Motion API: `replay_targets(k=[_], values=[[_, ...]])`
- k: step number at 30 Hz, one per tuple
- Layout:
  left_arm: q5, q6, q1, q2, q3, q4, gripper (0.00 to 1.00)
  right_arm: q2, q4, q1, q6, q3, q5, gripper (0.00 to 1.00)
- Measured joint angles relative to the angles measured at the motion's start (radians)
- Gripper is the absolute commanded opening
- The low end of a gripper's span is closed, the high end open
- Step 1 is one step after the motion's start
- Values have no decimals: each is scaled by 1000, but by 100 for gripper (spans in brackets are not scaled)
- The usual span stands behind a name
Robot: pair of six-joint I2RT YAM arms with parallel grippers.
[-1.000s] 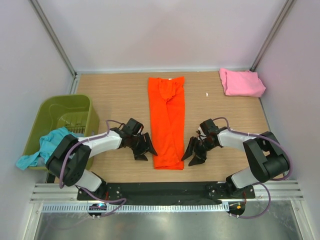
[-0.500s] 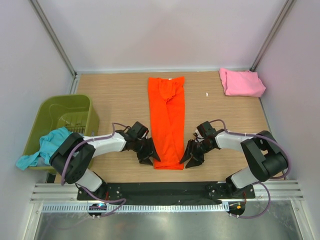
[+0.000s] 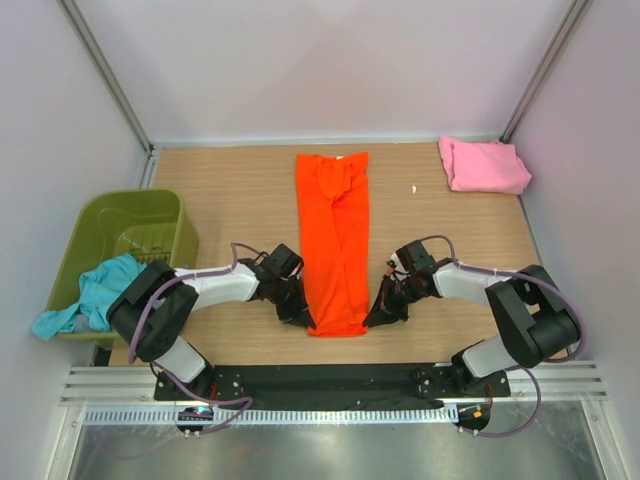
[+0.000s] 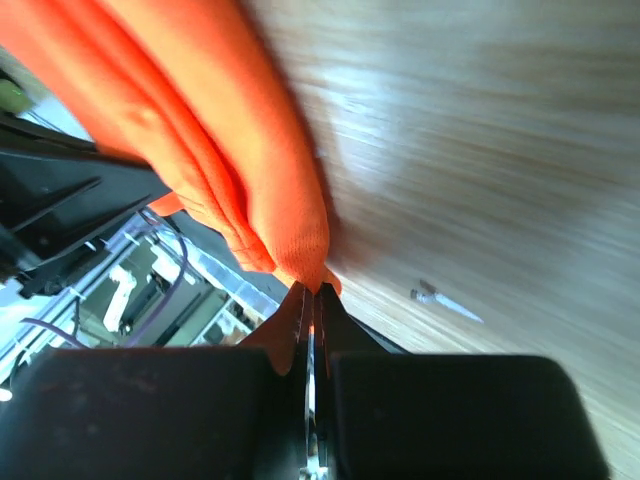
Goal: Fold and stack the t-shirts
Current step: Fold the tshirt
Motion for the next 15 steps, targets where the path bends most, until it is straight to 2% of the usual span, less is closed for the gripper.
replay_targets(k=[6,15], values=[[-36,111,21,-47,108,-64,0,-95,-80,-94,-78,67,1,1],[-32,266,176,-60,400,-187,0,-82,-147,-186,-168,281,0,1]])
